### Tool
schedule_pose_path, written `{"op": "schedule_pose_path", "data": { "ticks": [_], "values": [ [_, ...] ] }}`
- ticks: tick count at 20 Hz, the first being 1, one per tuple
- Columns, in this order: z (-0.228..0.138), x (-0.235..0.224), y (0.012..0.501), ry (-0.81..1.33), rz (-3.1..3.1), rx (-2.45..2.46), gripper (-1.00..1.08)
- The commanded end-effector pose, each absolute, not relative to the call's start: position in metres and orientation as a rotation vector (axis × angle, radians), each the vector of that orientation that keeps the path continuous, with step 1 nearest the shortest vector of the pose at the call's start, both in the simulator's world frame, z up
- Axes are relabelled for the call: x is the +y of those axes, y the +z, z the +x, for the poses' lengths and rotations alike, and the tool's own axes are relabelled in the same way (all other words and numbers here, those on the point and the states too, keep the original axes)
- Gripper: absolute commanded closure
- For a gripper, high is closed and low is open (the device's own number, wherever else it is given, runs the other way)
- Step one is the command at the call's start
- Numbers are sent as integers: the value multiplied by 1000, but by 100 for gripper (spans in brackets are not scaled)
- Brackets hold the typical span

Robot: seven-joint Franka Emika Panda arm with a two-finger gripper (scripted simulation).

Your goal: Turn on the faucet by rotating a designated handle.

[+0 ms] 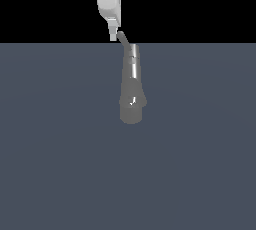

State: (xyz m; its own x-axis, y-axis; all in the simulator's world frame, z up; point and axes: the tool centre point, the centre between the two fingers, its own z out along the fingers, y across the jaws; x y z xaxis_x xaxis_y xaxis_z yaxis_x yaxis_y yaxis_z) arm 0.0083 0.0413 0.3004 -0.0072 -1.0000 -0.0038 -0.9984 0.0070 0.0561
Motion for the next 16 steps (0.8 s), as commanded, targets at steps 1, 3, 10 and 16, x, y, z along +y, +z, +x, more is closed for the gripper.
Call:
{"op": "schedule_pose_path", "data": {
  "ticks": [1, 3, 10, 16],
  "values": [
    [5, 34, 301, -69, 2176, -2208, 108],
    [7, 33, 301, -67, 2186, -2202, 108],
    [3, -18, 301, -69, 2181, -2205, 108],
    [1, -55, 302, -70, 2177, -2207, 108]
  ]
}}
